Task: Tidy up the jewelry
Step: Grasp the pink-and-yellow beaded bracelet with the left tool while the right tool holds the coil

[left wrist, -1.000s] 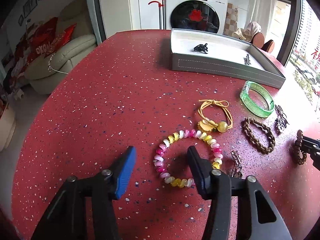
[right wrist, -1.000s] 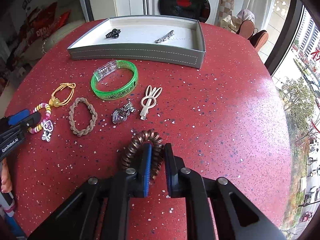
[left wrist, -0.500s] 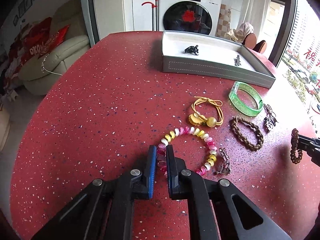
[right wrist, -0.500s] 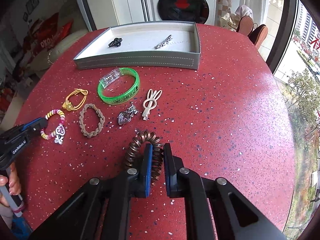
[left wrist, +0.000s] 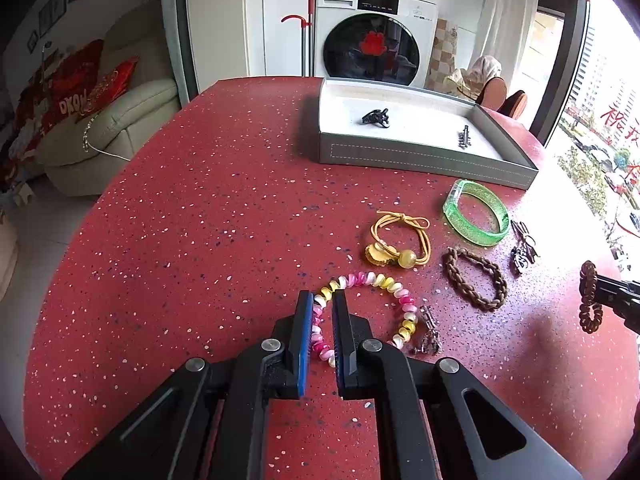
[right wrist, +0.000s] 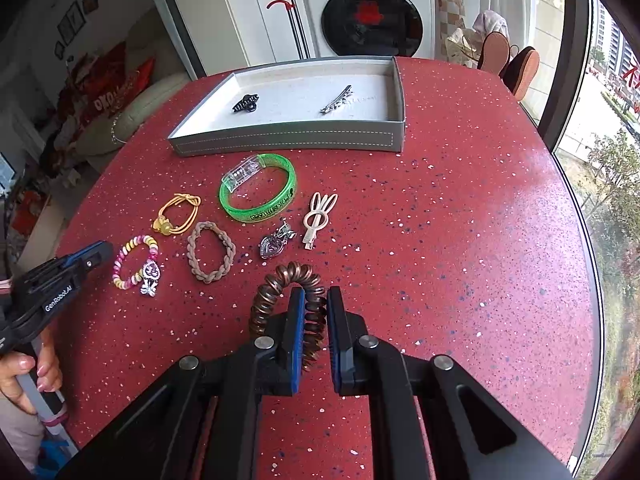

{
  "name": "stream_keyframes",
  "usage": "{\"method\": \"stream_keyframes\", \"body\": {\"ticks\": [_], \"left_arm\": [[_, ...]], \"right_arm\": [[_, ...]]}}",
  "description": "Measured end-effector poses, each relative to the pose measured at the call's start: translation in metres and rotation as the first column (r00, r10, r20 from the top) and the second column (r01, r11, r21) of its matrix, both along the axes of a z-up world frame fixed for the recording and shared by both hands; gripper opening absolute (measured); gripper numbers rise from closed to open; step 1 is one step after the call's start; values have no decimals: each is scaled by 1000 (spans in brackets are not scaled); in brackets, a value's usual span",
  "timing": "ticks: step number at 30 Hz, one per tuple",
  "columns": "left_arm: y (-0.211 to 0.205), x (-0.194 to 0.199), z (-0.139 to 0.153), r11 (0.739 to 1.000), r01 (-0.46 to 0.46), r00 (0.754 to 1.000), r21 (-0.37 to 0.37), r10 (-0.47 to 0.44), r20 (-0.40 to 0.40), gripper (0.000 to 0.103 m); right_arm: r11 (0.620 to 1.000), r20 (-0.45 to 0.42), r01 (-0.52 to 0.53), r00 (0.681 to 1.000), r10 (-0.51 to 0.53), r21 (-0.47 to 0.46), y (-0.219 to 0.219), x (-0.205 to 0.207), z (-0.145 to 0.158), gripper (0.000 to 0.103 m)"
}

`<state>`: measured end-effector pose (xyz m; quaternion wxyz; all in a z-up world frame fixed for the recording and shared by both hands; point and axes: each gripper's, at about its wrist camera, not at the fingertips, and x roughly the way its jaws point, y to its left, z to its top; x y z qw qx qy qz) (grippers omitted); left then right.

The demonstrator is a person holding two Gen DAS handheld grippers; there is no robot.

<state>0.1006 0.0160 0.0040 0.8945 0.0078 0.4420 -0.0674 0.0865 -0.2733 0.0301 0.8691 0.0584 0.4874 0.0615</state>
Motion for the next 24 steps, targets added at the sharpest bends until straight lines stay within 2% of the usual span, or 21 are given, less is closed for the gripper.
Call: {"method": "stream_keyframes", "body": {"ticks": [6,7,8,9,11,15,18,20,24], "left_arm": [[-2,-3,-1,999,-8,1000,48,8,17,29],[-2,-3,0,999,-7,1000,51,6,23,49],[-1,-4,0,998,-10,1000,56,9,28,98],[0,-6,2,998,-25,999,64,22,41,103],[1,-9,5,996,-26,997,83,19,78,103],[1,1,-2,989,-4,999,148,-4,51,103],[3,11,-10,989,34,999,141,-36,10,102],[-1,18,-16,986,91,996,138,-87,-36,87],[-10,21,-19,974,162,986,159,-156,-51,68]], "right_arm": [[1000,0,-1,1000,1,20,-1,-2,1,12],[1000,0,-1,1000,1,22,-1,-3,1,12],[1000,1,-2,1000,2,25,-1,-3,2,12],[1000,3,-2,1000,2,26,-1,-3,2,12],[1000,3,-3,1000,3,27,-1,-4,2,12],[1000,6,-2,1000,2,31,-1,-5,3,12],[1000,8,-3,1000,3,27,-1,-7,4,12],[1000,9,-1,1000,1,27,-1,-7,4,12],[1000,9,6,1000,-6,29,-2,-8,5,12]]}}
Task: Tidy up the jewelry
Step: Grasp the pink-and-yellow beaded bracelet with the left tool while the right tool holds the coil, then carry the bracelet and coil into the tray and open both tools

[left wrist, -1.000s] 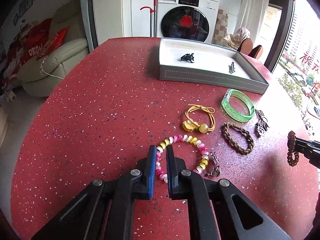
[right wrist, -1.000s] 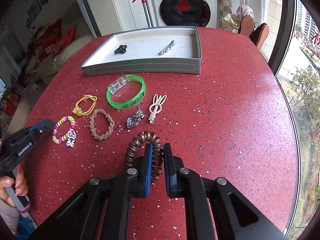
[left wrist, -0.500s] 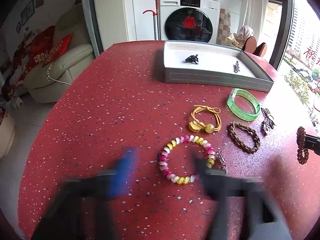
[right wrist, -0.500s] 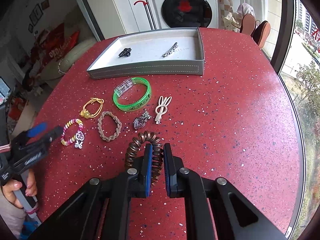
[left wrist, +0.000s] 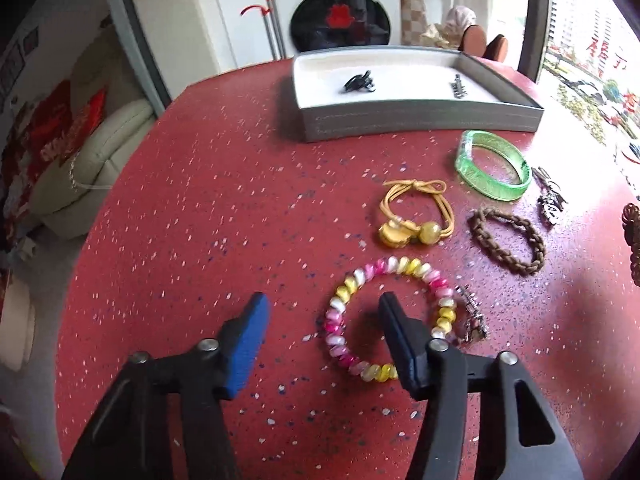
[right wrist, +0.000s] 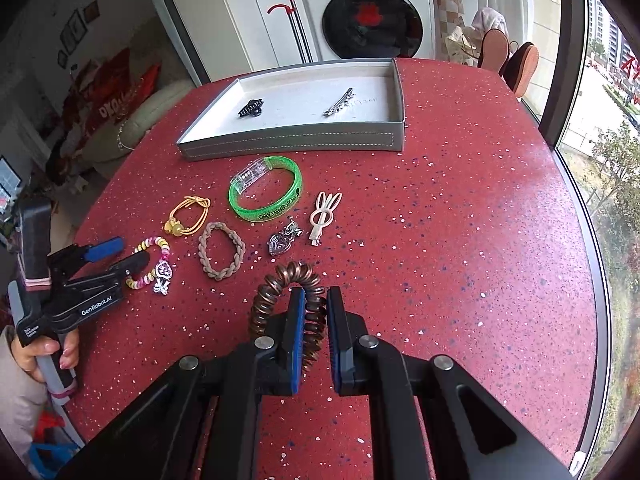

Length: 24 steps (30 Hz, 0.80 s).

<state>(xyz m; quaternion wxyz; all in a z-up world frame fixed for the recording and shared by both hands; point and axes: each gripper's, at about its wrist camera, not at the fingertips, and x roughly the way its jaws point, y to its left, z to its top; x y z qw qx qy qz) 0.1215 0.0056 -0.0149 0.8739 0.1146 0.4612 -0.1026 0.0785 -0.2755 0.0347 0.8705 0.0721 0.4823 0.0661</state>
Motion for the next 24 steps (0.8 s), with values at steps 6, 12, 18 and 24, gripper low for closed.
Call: {"method": "stream_keyframes", "body": {"ticks": [6,12,18,24], "left_arm": [[-9,0,1,999,40,999,-22,-41,-24,26],[4,-4,10,991,-17,1000,-134,14,-25,26],[5,-10,34,980,-4,1000,-199,8,22,26],[-5,-6,58,967,22,998,-252,-4,69,26]], "right_arm": [[1000,11,-4,1000,4,0,1,-1,3,12],[1000,22,-4,1000,4,8,-1,0,8,12],[1000,28,-12,1000,12,23,-1,11,16,12],[1000,54,-25,998,24,8,0,29,31,12]]}}
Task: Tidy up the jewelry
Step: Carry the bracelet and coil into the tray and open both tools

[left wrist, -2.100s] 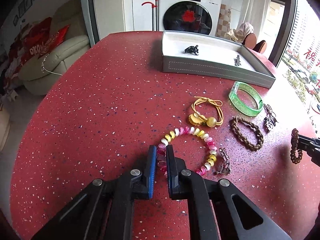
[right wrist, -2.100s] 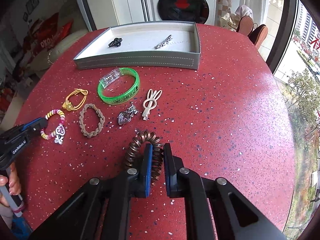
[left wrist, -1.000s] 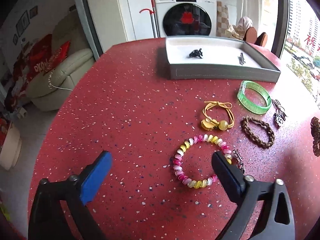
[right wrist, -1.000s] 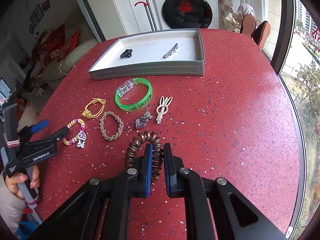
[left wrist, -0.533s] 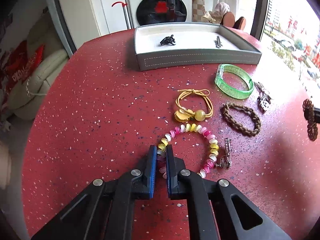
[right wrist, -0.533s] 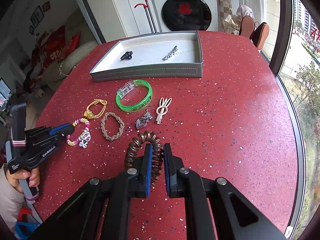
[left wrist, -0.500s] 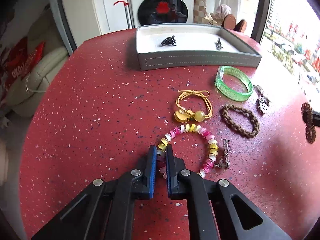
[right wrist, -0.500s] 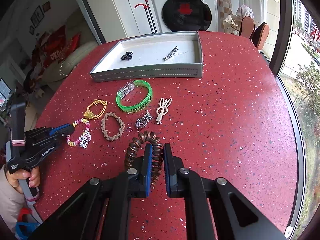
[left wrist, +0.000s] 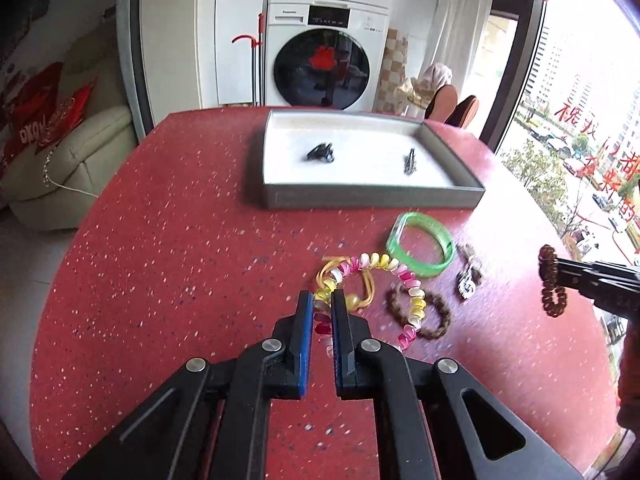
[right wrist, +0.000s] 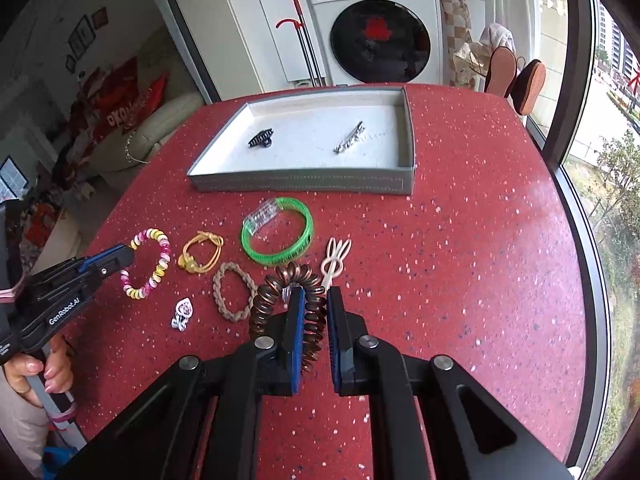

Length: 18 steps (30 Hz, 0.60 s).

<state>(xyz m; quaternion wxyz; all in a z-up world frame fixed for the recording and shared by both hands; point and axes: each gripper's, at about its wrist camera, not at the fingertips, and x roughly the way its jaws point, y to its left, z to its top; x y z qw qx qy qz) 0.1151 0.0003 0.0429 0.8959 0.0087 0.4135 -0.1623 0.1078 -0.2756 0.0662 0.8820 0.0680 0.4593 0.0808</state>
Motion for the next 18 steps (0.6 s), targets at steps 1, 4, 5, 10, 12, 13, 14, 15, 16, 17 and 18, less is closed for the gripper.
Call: {"method": "stream_keyframes", "body": {"ticks": [1,4,5,10,12,13,14,15,16,17,18], "left_arm": [[-2,3,4,1000,0,1000,-5,0,8,26],[-6,10,13,1000,-13,999,-18,14,30,26],[-8,15,15,1000,-19,999,-22,20,33,26],[-16,46,25,999,-45,998,-30,46,33,26],[-22,64,28,998,-49,998,-26,49,32,26],[-23,72,29,998,-51,998,-21,52,34,26],[-26,81,31,998,-55,998,-12,55,39,26],[-28,90,32,998,-56,998,-9,57,38,26],[-31,100,33,998,-57,998,-11,57,33,26],[-33,108,34,998,-57,998,-14,57,28,26],[-36,118,34,998,-57,998,-15,58,23,26]], "right_arm": [[1000,3,-1,1000,1,1,-1,4,2,12],[1000,12,2,1000,-2,1,-4,20,10,12],[1000,16,4,1000,-4,2,-6,26,13,12],[1000,30,16,999,-17,4,-14,62,26,12],[1000,24,22,999,-22,4,-17,79,28,12],[1000,19,26,999,-26,9,-19,89,29,12],[1000,14,28,1000,-28,13,-21,100,29,12],[999,12,32,999,-32,15,-22,107,29,12],[999,10,35,999,-35,14,-24,116,29,12],[999,6,36,999,-36,10,-25,126,28,12],[999,1,37,999,-37,7,-25,134,27,12]]}}
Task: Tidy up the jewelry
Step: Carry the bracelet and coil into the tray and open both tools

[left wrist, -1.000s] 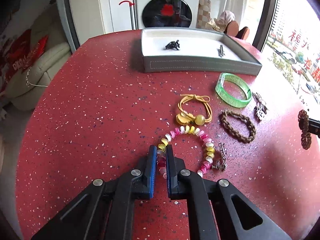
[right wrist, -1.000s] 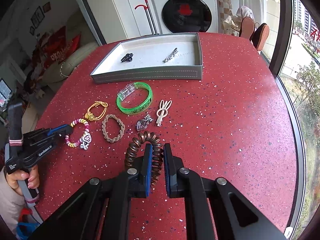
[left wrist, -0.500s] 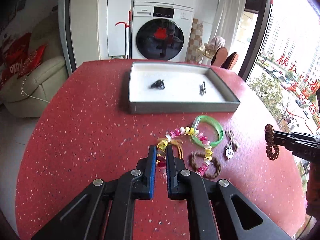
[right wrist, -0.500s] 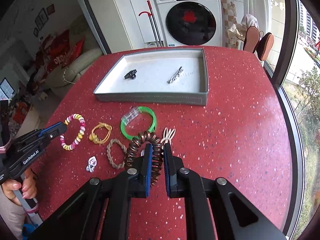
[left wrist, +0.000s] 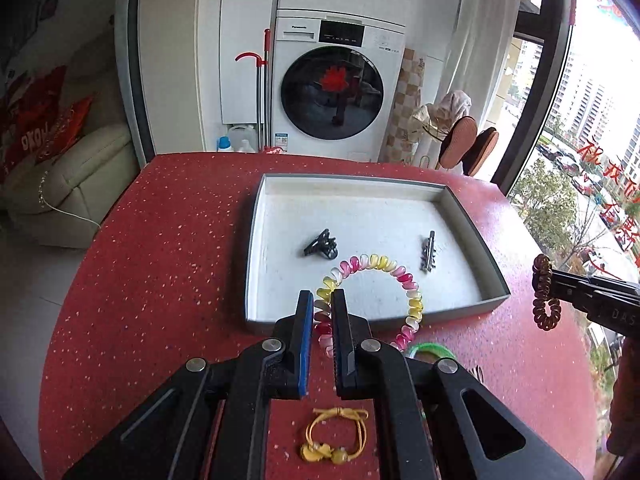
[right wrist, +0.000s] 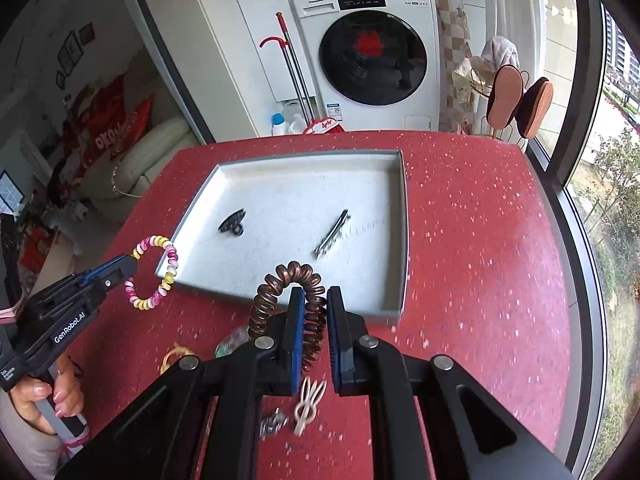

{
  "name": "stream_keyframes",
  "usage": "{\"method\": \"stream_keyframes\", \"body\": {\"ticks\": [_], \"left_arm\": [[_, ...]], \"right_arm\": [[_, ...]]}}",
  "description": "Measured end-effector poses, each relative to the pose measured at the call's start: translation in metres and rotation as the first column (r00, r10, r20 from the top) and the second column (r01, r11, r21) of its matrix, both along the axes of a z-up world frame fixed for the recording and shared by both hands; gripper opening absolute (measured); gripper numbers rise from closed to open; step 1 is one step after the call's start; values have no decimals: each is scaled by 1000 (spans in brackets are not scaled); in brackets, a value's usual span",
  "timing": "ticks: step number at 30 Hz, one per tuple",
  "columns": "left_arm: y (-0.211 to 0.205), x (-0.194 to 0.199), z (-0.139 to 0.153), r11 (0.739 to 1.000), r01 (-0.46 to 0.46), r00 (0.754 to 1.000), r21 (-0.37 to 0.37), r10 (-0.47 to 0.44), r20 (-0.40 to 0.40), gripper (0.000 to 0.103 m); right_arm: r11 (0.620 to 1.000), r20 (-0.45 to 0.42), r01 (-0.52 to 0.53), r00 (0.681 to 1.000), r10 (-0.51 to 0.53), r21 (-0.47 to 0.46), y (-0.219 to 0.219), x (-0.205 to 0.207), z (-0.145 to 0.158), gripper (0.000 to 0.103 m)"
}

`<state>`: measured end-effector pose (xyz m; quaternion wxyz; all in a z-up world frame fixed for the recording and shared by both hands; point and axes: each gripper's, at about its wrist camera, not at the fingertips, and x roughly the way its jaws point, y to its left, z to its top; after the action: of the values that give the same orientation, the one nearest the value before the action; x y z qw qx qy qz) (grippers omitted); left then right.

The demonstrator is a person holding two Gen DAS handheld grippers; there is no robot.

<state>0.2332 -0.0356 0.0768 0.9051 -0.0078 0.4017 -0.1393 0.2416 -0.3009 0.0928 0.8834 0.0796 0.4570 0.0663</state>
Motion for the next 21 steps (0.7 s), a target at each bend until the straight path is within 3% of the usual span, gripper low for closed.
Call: {"method": "stream_keyframes", "body": {"ticks": [7,17,21], "left_arm": [[-20,48,-14,998,5,1000,56,-3,-30,26],[-37,81,-69,994,47,980,103,-26,-198,26],[-41,89,-80,991,36,977,130,-8,-213,26]], "right_arm": [[1000,-53,27,998,-27,-3,-9,46,-25,12],[999,-159,38,987,-39,-9,-15,81,-69,12],[999,-166,47,985,-50,-28,-14,93,-79,12]]}}
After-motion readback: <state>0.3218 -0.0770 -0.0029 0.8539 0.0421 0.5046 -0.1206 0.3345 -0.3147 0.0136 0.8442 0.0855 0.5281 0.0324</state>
